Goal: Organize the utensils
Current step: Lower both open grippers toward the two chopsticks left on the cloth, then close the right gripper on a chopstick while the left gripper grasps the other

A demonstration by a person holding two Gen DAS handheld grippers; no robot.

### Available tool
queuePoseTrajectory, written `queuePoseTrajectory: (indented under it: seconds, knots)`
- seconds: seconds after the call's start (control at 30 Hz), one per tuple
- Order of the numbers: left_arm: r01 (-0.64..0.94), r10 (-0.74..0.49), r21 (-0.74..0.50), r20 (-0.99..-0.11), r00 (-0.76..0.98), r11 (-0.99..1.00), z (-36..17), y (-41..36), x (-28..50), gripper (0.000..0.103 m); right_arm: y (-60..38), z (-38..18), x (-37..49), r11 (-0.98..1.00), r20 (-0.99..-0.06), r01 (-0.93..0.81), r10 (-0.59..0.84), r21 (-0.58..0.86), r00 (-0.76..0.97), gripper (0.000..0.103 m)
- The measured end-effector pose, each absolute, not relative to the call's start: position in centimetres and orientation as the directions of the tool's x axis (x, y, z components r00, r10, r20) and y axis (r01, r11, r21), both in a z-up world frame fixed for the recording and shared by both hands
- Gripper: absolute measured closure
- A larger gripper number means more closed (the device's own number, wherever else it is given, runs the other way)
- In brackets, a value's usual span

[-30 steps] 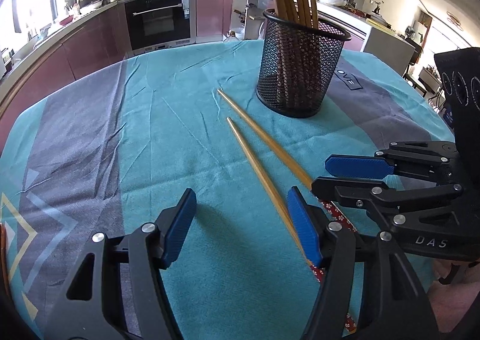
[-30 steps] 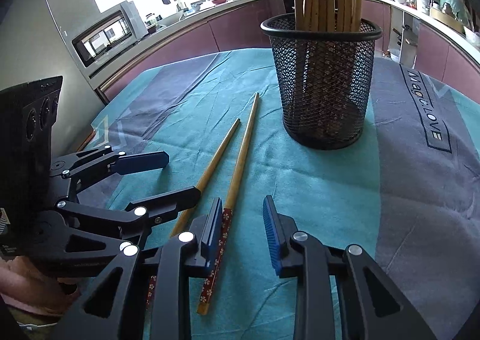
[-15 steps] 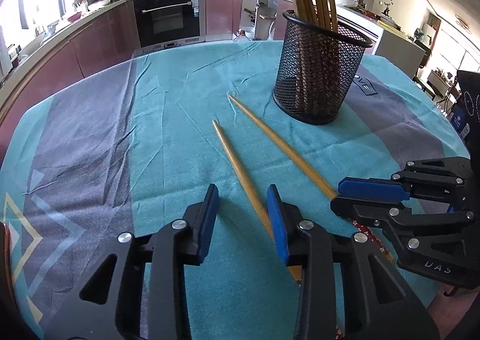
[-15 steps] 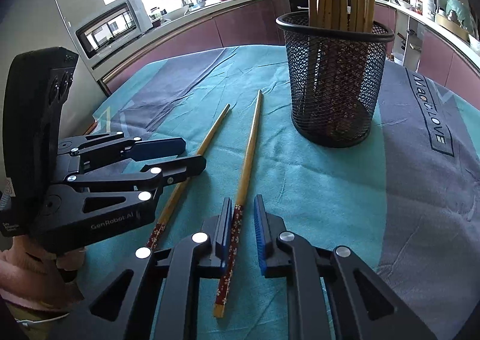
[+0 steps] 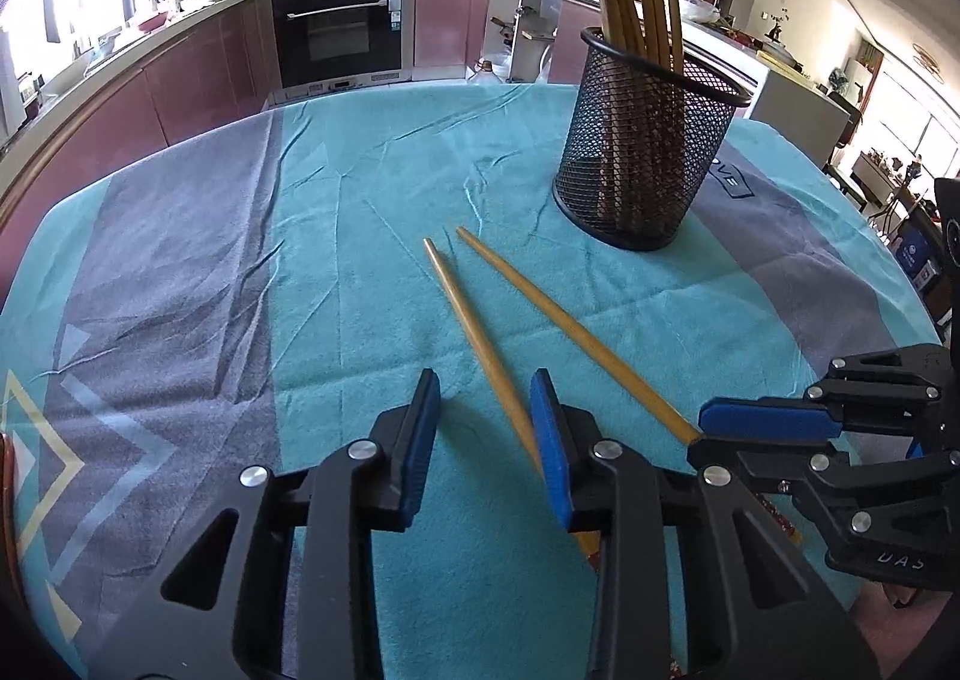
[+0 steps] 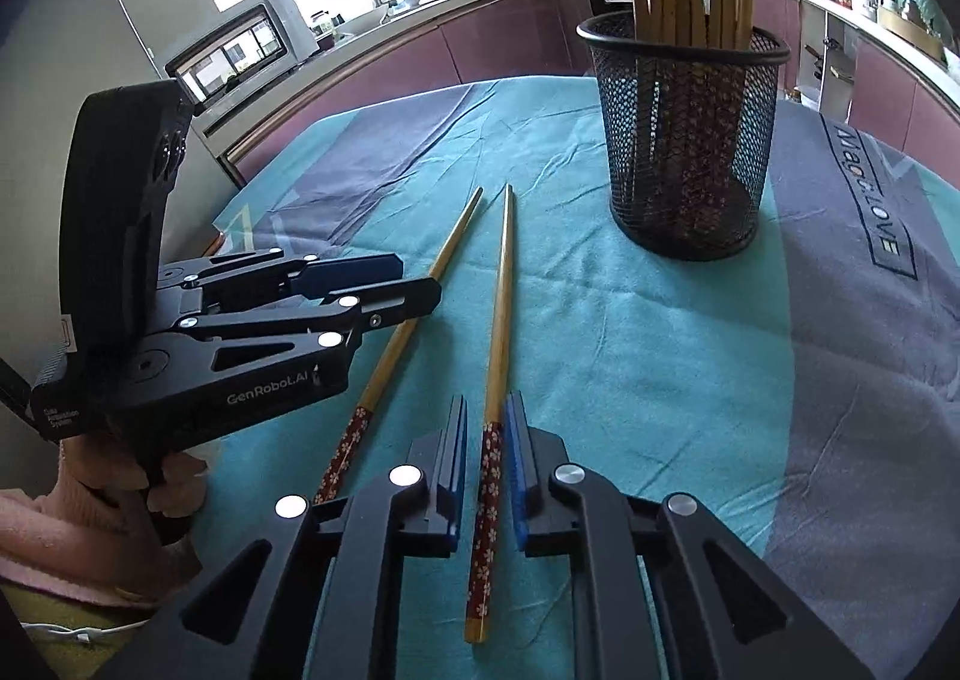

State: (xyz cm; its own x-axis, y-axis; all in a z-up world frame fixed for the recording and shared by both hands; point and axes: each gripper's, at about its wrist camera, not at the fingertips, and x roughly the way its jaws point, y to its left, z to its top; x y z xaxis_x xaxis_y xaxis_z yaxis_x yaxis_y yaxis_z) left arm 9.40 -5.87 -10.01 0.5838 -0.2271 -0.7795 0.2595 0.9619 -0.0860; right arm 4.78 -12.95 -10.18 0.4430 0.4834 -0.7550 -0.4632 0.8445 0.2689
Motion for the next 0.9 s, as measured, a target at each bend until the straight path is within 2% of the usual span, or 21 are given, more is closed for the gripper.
queuePoseTrajectory:
  seconds: [0.57,0.9]
  knots:
    - [0.272,-0.249,-0.106,-0.783,0.570,0.957,-10.2,-5.6,10.6,0.073,-10.1,-10.4,9.9,0.852,-0.768,-0.495,0.430,0.172,0.474,0.086]
    - [0.259,-0.243,-0.109,-0.784,0.571,0.960,-10.3,-5.6,11.4,0.080,-9.7,-10.7,10.7,0.856,-0.769,-0.487,0.428,0.176,0.475,0.095]
